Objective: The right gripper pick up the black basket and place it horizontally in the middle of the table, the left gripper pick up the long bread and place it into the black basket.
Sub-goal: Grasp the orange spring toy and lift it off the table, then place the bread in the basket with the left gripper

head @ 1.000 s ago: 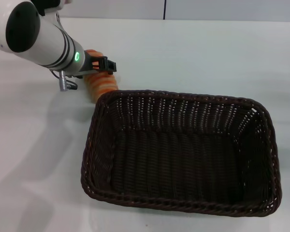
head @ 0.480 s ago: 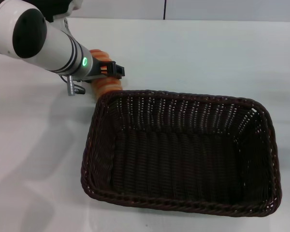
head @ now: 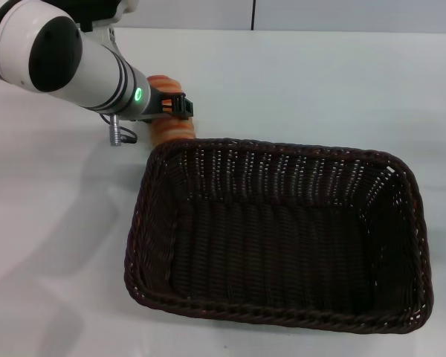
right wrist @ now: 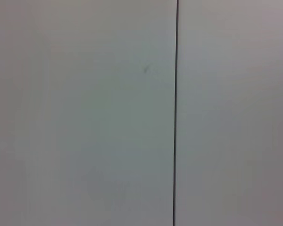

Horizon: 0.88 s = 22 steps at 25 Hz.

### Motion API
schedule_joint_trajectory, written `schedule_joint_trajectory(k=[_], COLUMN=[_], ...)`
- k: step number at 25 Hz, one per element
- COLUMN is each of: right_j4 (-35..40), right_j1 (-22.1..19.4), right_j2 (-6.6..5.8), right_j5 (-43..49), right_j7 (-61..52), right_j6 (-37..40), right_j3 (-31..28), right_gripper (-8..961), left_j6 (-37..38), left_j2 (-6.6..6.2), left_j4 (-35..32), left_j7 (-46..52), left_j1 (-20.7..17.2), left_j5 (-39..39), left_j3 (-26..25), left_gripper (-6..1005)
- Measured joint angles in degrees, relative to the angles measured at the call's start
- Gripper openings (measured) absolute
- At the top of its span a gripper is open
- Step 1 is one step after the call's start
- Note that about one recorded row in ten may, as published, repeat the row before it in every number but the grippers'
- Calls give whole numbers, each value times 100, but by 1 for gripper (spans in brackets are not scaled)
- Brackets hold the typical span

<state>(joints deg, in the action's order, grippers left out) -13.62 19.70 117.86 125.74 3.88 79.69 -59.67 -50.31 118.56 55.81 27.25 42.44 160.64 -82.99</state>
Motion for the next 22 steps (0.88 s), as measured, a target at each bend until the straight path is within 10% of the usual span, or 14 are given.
schedule_joint_trajectory(k=[11, 22], right_j4=[2, 14], right_j1=[-11, -17], right_j2=[5, 45], right_j5=[-6, -32], right_j7=[-2, 41], right_j6=[59, 142], right_j3=[-10, -53], right_gripper=[344, 343], left_j6=[133, -323], left_j2=[-20, -49], left_j4=[262, 2410], left_j7=[-199, -2002], left_j1=[-105, -955], left_j5=[13, -270], left_j3=[-25, -901], left_gripper=[589, 490])
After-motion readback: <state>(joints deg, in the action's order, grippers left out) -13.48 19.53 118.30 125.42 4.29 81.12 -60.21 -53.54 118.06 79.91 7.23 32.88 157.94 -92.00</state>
